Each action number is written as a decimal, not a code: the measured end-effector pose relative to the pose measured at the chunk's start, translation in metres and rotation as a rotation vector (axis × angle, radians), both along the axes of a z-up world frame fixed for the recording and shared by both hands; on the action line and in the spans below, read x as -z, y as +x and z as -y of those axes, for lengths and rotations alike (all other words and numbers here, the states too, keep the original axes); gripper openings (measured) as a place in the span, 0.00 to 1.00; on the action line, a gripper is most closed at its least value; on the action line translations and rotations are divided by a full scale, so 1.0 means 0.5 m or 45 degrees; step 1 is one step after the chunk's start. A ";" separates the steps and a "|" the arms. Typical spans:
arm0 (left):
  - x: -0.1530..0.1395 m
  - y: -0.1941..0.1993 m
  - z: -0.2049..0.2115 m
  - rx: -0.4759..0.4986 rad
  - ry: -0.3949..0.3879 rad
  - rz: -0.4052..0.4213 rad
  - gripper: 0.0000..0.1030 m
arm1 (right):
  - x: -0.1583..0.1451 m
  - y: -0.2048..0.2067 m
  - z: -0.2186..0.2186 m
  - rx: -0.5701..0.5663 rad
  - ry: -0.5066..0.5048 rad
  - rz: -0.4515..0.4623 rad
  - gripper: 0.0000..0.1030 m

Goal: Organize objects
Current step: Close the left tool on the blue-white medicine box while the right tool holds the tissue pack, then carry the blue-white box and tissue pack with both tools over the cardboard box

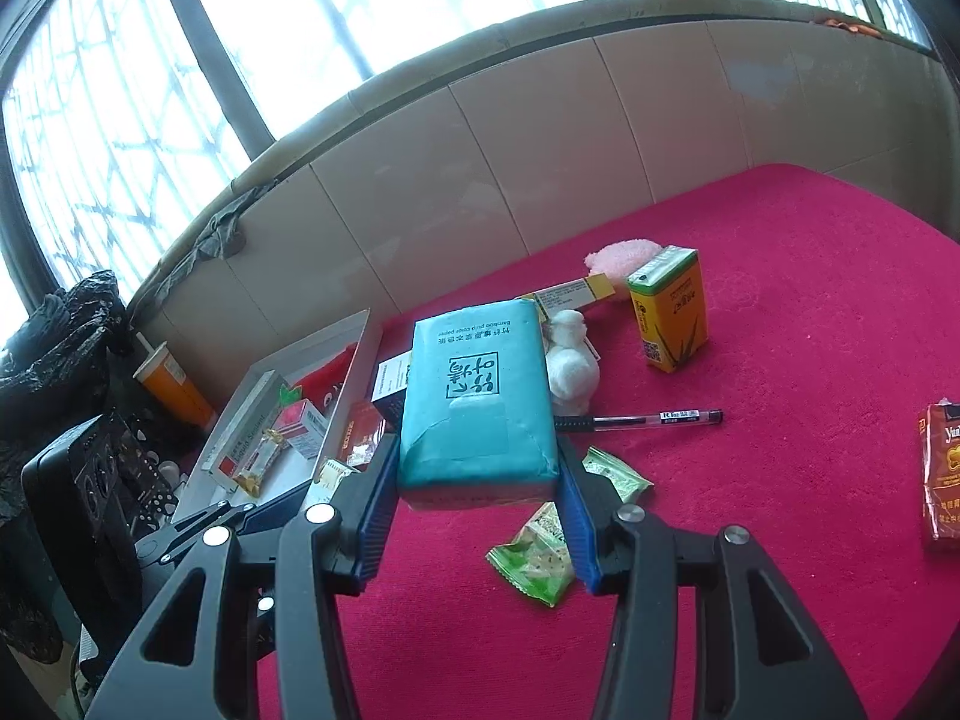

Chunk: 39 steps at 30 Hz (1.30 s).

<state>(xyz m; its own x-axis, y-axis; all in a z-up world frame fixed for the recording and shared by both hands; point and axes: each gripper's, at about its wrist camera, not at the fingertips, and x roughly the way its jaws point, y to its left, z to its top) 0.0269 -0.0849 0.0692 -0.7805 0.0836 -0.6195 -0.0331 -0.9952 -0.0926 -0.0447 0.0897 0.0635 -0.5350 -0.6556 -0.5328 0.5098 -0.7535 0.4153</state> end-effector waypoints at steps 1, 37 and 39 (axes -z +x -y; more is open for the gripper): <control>-0.003 0.002 0.003 -0.005 0.005 -0.008 0.35 | -0.001 0.002 0.002 -0.003 0.002 -0.002 0.47; -0.044 0.074 0.125 -0.194 0.129 -0.161 0.35 | -0.028 0.053 0.103 -0.123 0.103 -0.054 0.47; -0.046 0.078 0.134 -0.207 0.135 -0.167 0.35 | -0.030 0.055 0.110 -0.133 0.108 -0.056 0.47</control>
